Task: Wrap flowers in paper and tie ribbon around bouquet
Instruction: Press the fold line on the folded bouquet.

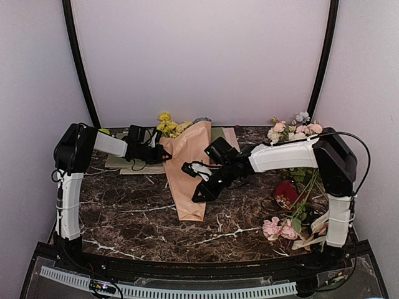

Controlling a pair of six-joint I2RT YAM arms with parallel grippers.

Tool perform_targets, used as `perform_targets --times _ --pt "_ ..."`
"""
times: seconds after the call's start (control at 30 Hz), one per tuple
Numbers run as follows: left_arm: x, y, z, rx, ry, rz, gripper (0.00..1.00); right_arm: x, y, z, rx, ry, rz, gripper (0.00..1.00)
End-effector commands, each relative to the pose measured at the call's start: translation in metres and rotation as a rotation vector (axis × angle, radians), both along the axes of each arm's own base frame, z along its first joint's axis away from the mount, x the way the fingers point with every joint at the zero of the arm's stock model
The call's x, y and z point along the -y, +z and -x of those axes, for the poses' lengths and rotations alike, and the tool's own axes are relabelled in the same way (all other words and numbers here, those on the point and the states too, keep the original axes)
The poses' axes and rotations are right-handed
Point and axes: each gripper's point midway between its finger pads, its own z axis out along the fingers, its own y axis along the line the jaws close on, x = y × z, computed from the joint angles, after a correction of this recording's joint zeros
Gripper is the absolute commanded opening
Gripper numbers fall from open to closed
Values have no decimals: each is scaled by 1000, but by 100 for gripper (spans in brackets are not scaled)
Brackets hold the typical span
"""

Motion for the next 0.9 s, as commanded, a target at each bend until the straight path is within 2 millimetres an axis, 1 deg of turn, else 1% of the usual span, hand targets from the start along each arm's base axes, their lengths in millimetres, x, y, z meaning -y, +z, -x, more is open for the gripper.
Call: perform_targets --times 0.0,0.07,0.17,0.27,0.3,0.33,0.4,0.5,0.57,0.63,0.67,0.7,0.77,0.83,0.87 --pt "-12 -25 3 -40 25 -27 0 -2 -42 -26 27 -93 55 17" --pt "-12 -25 2 -39 25 -29 0 6 -63 -15 11 -79 101 15" --pt "-13 -22 -2 -28 32 -30 0 24 -89 15 -23 -35 158 13" --pt "-13 -20 -7 -22 34 -38 0 47 -107 45 -46 1 221 12" --pt "-12 -21 -8 -21 32 -41 0 54 -110 54 -50 11 241 11" --pt "-12 -22 -9 -22 32 -43 0 59 -111 61 -53 17 255 11" --pt "-12 -22 -11 -20 30 -47 0 66 -105 70 -49 29 261 11" --pt "-10 -20 -12 -15 23 -37 0 68 -86 78 -38 59 229 11" --pt "-9 -18 -13 -14 19 -33 0 67 -71 79 -24 85 211 12" --pt "-9 -17 -12 -13 14 -33 0 62 -56 73 -10 91 180 13" --pt "-8 -17 -12 -14 12 -32 0 59 -48 64 -10 69 148 13" --pt "-8 -18 -11 -16 10 -31 0 55 -40 50 -16 21 113 15" --pt "-7 -18 -10 -20 5 -28 0 52 -27 17 -65 -96 44 24" --pt "-7 -17 -9 -23 2 -25 0 51 -20 -13 -140 -222 -15 27" --pt "-7 -17 -9 -24 2 -24 0 49 -16 -23 -182 -272 -50 27"
